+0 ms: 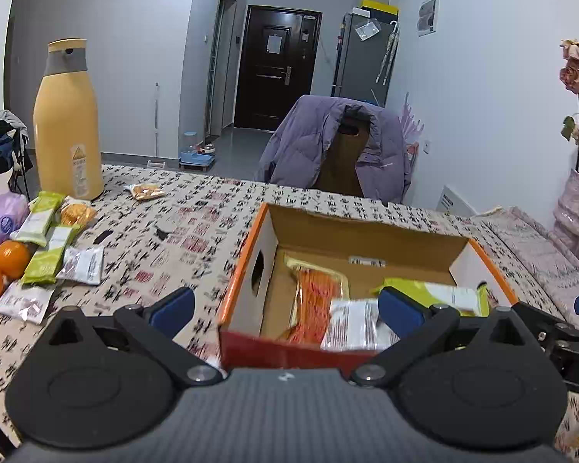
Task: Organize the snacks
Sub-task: 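Move the right gripper to the pile and grasp the pink packet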
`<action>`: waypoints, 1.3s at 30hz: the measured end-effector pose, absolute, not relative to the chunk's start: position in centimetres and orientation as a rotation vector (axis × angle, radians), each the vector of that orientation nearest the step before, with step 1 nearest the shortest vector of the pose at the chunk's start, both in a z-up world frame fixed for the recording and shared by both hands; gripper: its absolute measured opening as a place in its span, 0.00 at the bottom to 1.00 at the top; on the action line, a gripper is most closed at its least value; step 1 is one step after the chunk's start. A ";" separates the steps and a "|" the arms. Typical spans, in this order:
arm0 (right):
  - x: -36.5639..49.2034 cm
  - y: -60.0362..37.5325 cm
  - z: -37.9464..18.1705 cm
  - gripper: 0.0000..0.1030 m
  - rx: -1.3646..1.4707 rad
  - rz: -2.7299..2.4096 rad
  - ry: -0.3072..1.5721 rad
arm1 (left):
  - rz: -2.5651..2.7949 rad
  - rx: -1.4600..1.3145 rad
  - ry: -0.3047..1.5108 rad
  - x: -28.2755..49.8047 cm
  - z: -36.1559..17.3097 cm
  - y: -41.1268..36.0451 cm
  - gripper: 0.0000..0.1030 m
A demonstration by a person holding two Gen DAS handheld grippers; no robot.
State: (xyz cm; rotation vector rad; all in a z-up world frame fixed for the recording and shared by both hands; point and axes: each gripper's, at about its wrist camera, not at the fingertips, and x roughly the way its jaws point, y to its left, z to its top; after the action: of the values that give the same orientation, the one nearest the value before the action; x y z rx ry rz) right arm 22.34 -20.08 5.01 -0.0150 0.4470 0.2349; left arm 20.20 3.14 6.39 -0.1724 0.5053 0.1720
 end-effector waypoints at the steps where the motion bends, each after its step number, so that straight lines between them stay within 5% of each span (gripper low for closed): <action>1: 21.9 -20.2 4.8 1.00 -0.017 0.237 0.449 | 0.166 -0.172 0.508 19.7 6.2 3.2 1.00; 36: 13.2 -22.7 -3.2 1.00 -0.053 0.271 0.580 | 0.030 -0.145 0.467 11.4 -1.4 3.4 1.00; 39: 14.2 -22.2 -3.8 0.94 -0.057 0.263 0.621 | 0.022 -0.139 0.472 11.5 -1.5 3.2 1.00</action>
State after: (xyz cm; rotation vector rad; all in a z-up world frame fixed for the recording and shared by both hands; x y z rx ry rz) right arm 14.18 -22.22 -3.75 -0.0574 0.6208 0.2627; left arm 11.47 3.24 -1.51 -0.1388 0.4719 0.0220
